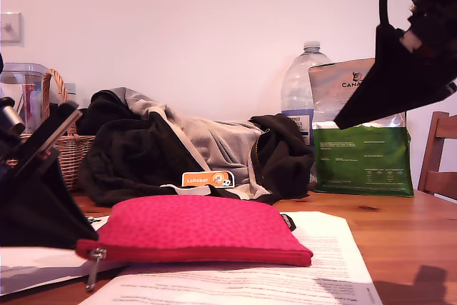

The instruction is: Open the zipper in the zip bag in front of you

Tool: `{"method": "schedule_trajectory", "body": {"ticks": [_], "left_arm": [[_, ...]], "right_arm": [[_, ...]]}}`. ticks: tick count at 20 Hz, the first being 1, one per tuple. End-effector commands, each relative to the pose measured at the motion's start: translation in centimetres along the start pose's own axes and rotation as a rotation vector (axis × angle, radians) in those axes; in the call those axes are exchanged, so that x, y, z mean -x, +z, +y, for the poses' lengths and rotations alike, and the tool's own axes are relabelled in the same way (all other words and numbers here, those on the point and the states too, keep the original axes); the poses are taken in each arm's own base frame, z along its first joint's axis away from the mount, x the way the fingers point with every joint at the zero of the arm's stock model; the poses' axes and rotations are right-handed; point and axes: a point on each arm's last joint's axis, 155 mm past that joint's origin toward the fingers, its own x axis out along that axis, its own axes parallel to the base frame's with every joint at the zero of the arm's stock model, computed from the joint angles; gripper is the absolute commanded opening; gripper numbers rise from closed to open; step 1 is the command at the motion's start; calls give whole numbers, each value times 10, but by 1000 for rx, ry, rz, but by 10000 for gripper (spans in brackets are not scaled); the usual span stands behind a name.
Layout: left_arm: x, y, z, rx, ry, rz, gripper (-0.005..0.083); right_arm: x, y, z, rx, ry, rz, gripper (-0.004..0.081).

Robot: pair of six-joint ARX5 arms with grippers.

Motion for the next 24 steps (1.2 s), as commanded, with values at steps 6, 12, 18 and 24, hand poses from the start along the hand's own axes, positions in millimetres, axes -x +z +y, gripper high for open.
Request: {"method": "schedule_trajectory", "body": {"ticks": [6, 12, 18, 24], "left_arm": [[1, 10, -31, 4, -126, -3, -17], [3, 4, -39, 80, -166, 36, -19], [6, 3, -56, 114, -242, 65, -19], [8, 3, -60, 113, -262, 71, -19]], "right_arm": [[1, 14, 27, -168, 127, -50, 24], [3, 46, 53, -282, 172, -144, 59], [-25, 54, 70, -335, 111, -165, 110], [-40, 74, 50, -355, -71, -292, 112]]}}
